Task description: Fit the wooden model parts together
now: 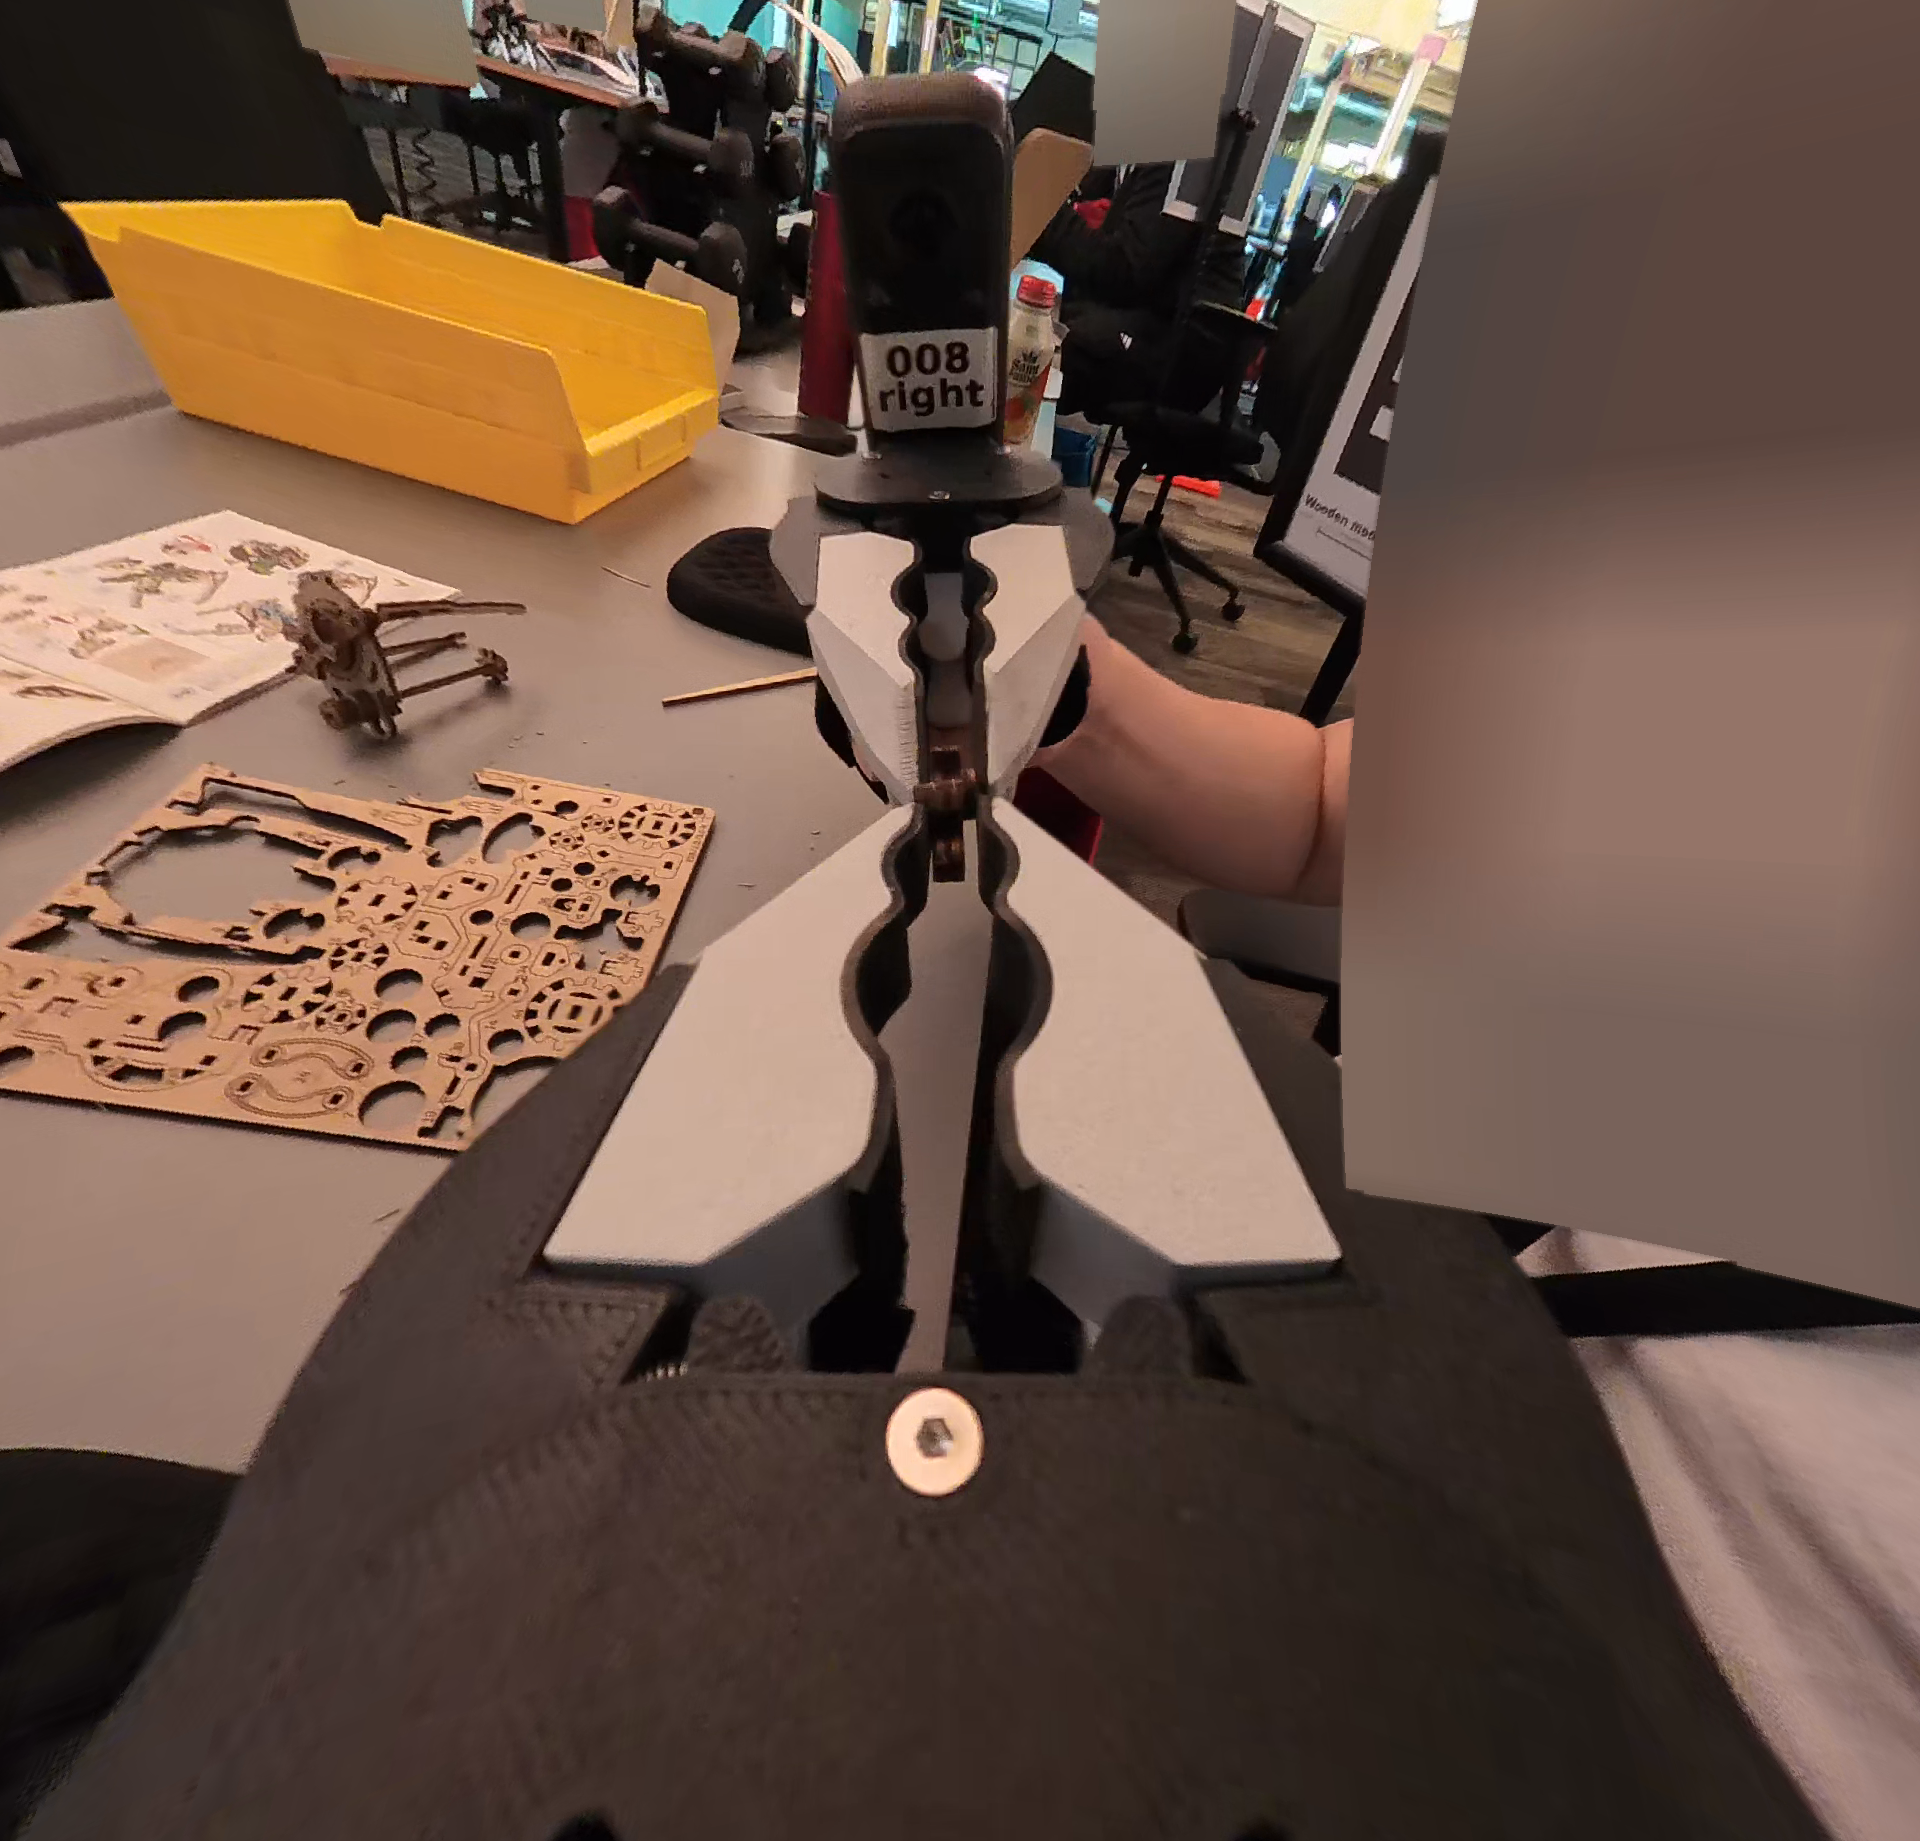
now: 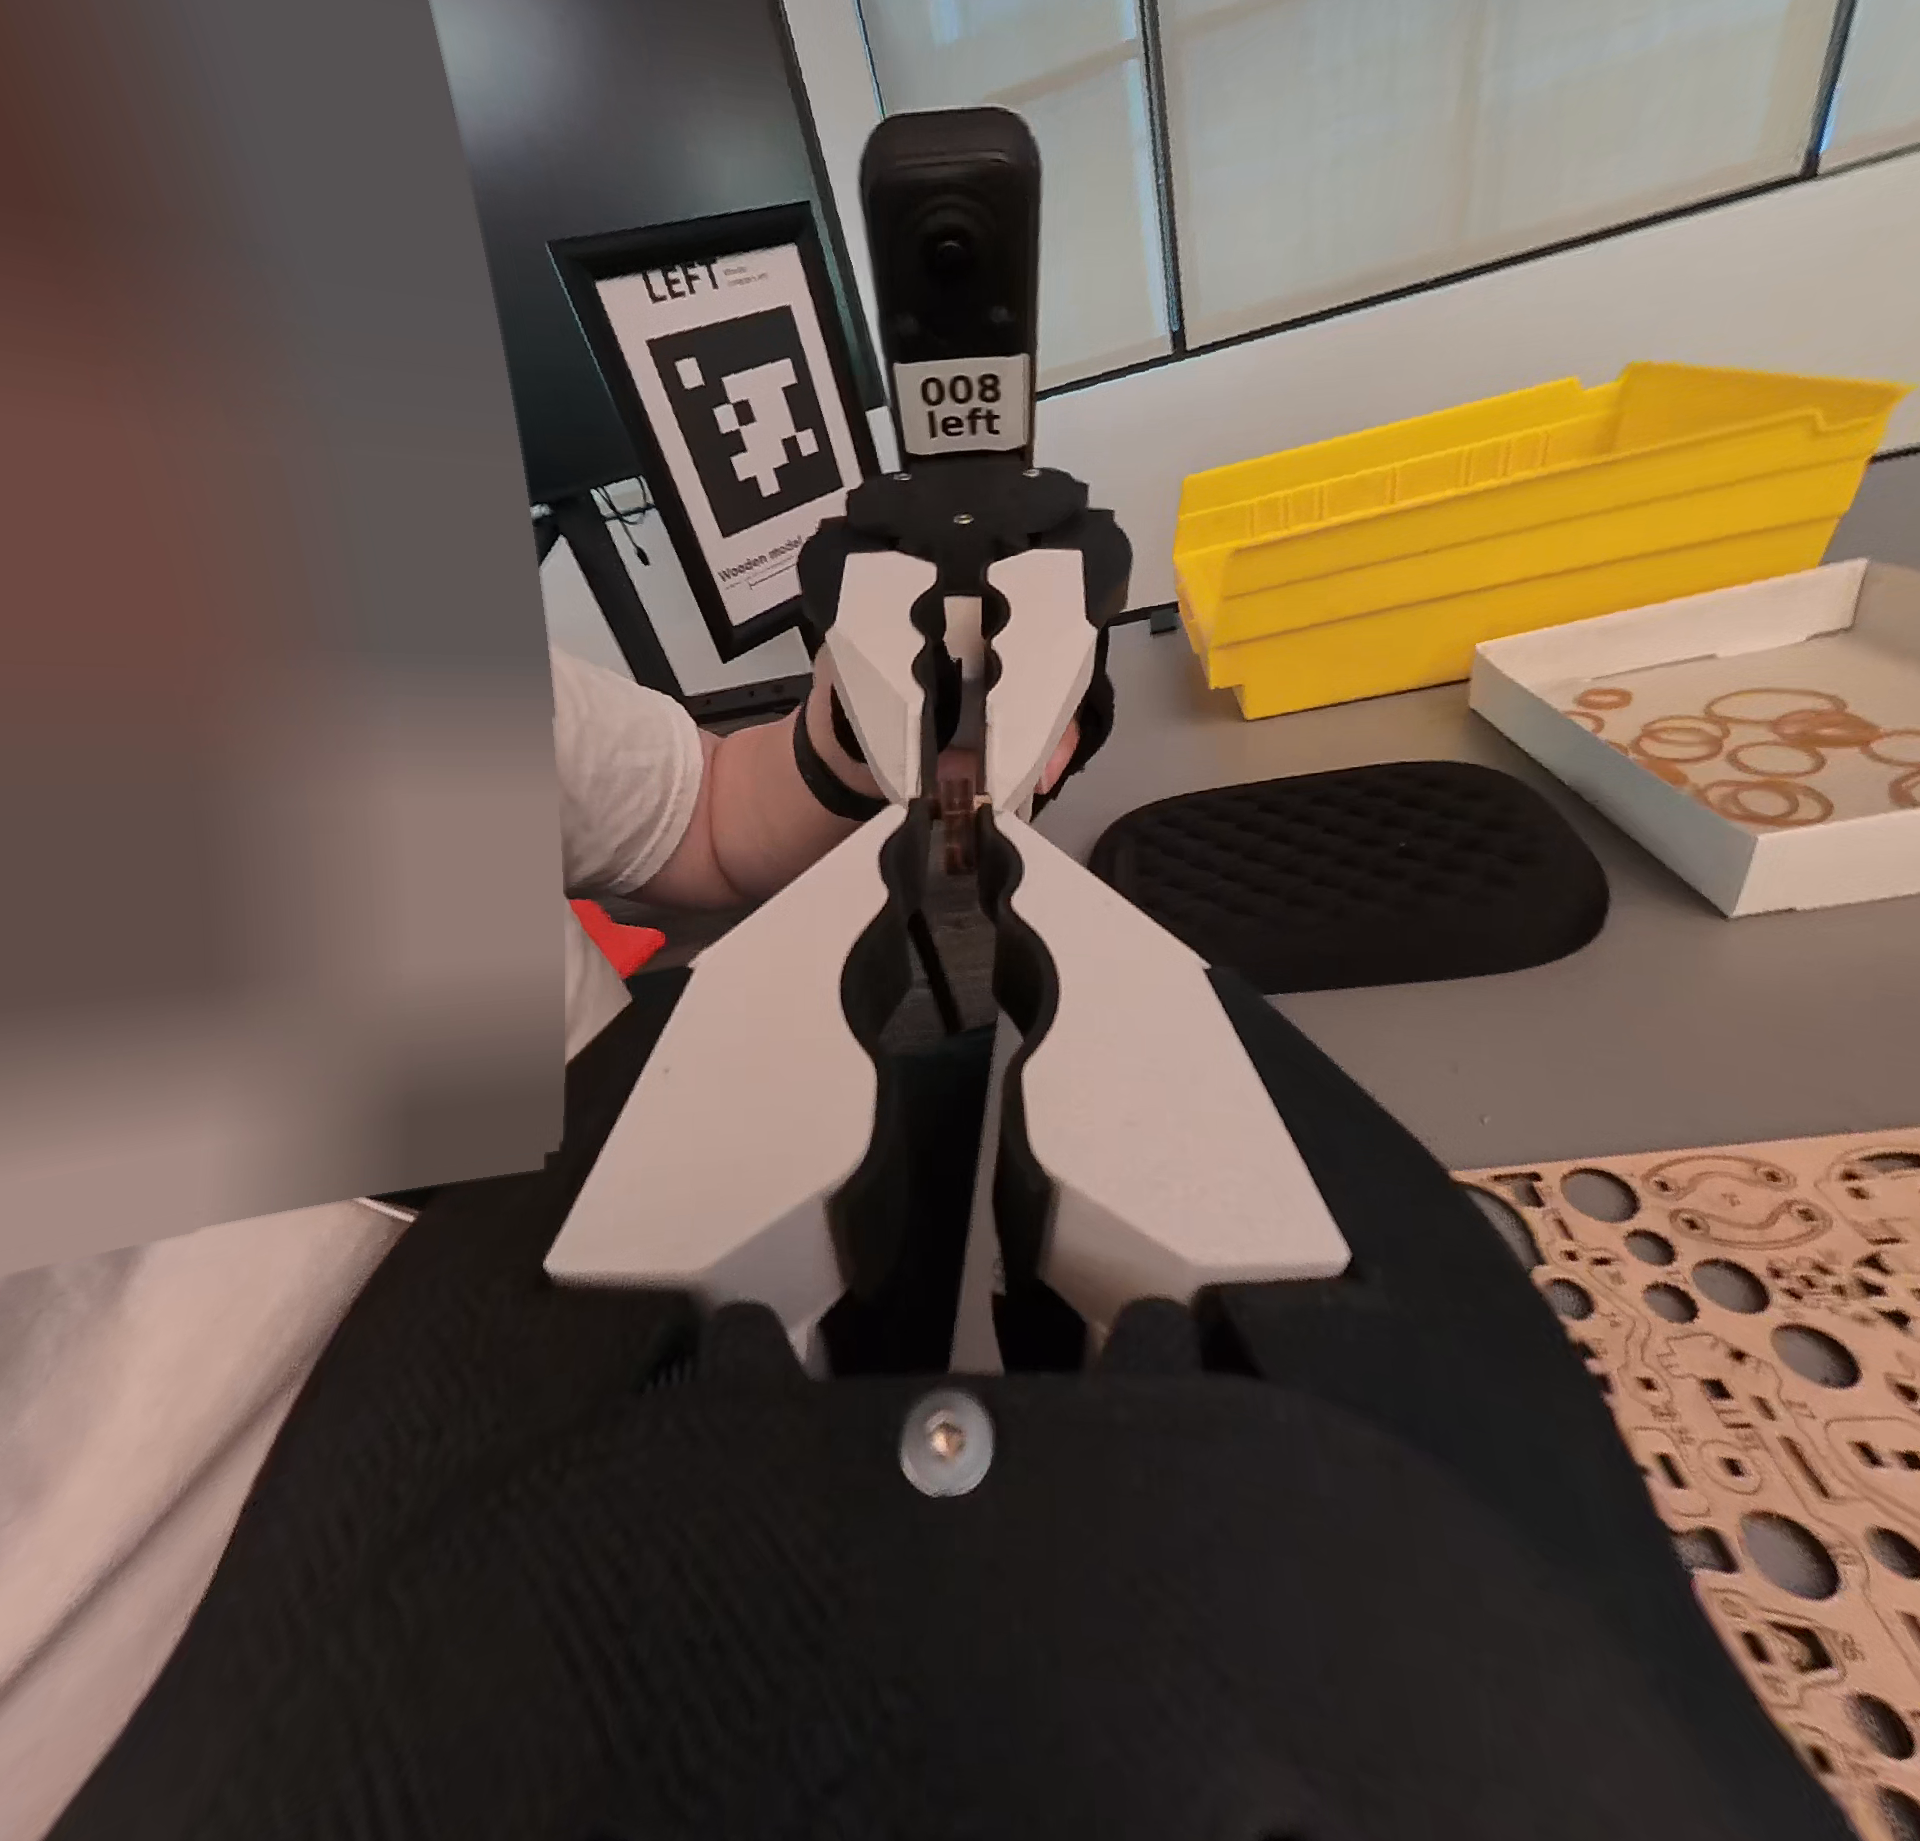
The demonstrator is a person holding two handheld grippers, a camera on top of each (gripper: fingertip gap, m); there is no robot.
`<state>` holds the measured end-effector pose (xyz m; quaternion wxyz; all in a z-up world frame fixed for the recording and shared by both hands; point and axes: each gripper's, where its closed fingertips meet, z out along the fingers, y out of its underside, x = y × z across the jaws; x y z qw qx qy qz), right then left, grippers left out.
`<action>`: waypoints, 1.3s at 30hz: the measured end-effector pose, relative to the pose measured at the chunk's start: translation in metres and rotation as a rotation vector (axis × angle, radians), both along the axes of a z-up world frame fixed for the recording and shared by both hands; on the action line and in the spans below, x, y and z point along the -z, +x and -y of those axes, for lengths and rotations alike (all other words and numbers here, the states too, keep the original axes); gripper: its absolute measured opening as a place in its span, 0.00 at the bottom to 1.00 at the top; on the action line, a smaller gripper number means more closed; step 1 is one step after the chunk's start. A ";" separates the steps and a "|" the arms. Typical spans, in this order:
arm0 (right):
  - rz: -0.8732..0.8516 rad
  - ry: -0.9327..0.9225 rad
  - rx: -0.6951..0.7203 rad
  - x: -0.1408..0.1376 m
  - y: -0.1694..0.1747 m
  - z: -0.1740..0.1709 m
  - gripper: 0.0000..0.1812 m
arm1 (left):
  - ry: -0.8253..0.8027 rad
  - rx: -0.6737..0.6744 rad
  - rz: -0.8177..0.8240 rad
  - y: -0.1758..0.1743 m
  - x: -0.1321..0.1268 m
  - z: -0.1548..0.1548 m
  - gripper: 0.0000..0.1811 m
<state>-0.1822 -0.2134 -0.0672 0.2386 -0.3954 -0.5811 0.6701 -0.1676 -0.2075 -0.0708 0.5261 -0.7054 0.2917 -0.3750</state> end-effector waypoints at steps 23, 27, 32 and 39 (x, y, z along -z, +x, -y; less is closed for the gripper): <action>0.133 -0.397 -0.008 0.010 -0.012 -0.016 0.06 | -0.054 -0.105 -0.048 -0.010 0.012 -0.014 0.04; 0.131 -0.421 -0.038 0.009 -0.009 -0.014 0.05 | -0.054 -0.091 -0.054 -0.007 0.011 -0.012 0.03; 0.121 -0.398 -0.031 0.011 -0.007 -0.014 0.04 | -0.067 -0.081 -0.046 -0.005 0.013 -0.011 0.03; 0.110 -0.373 -0.033 0.013 -0.003 -0.010 0.04 | -0.090 -0.055 -0.024 -0.003 0.015 -0.008 0.03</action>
